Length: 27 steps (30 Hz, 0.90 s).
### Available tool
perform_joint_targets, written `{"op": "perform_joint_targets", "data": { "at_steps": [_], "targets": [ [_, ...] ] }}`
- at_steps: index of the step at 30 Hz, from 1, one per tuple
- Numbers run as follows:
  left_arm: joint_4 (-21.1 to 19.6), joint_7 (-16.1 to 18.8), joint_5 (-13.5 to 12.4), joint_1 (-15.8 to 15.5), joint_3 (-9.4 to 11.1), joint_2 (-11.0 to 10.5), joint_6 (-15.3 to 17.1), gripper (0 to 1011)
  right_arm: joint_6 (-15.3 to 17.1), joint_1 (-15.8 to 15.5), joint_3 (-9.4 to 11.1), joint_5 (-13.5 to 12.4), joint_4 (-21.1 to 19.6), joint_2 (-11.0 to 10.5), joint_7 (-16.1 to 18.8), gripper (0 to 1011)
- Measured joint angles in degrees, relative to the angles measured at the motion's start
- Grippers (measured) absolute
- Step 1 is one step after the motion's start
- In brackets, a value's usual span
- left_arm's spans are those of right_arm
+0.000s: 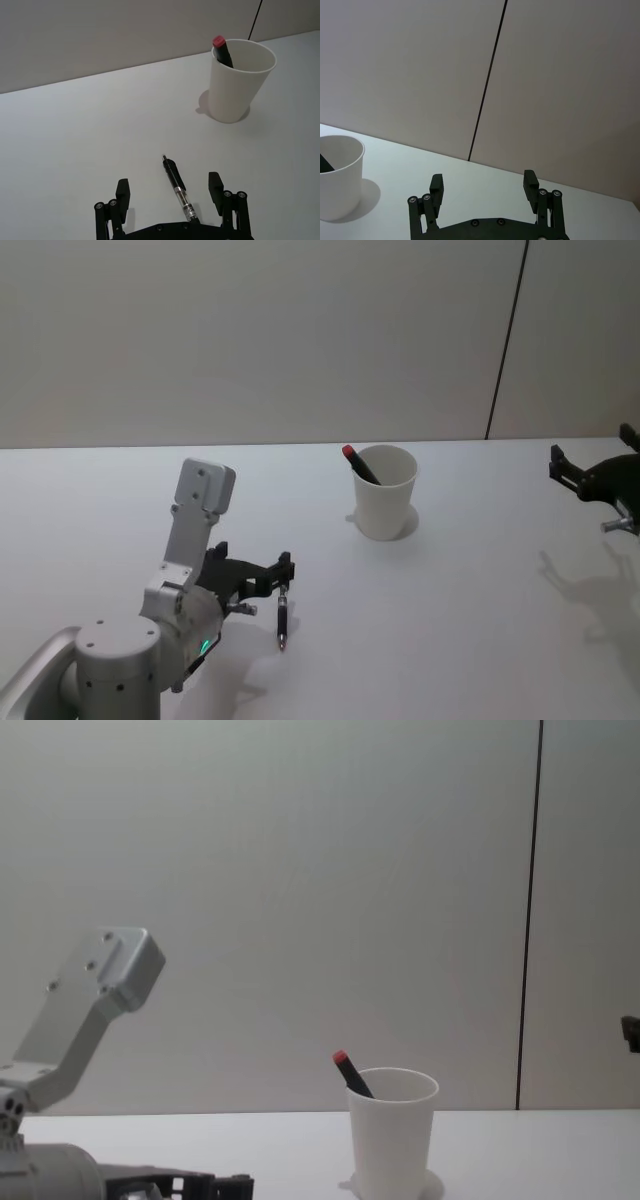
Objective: Place the pen into the pen holder.
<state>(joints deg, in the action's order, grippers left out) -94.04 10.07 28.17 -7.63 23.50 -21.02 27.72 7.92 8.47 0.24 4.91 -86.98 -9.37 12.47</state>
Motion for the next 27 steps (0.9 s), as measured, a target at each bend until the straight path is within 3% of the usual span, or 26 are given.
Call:
{"op": "perform_joint_targets", "data": {
  "at_steps": [11, 27],
  "targets": [
    [2.44, -1.56, 0.01, -1.07, -0.02, 1.08, 2.79, 1004, 0.00, 0.00, 0.00, 0.00, 0.00, 0.00, 0.00, 1002],
    [5.19, -4.44, -2.91, -2.78, 0.47, 2.38, 7.10, 1004, 0.00, 0.00, 0.00, 0.00, 0.00, 0.00, 0.00, 1002]
  ]
}}
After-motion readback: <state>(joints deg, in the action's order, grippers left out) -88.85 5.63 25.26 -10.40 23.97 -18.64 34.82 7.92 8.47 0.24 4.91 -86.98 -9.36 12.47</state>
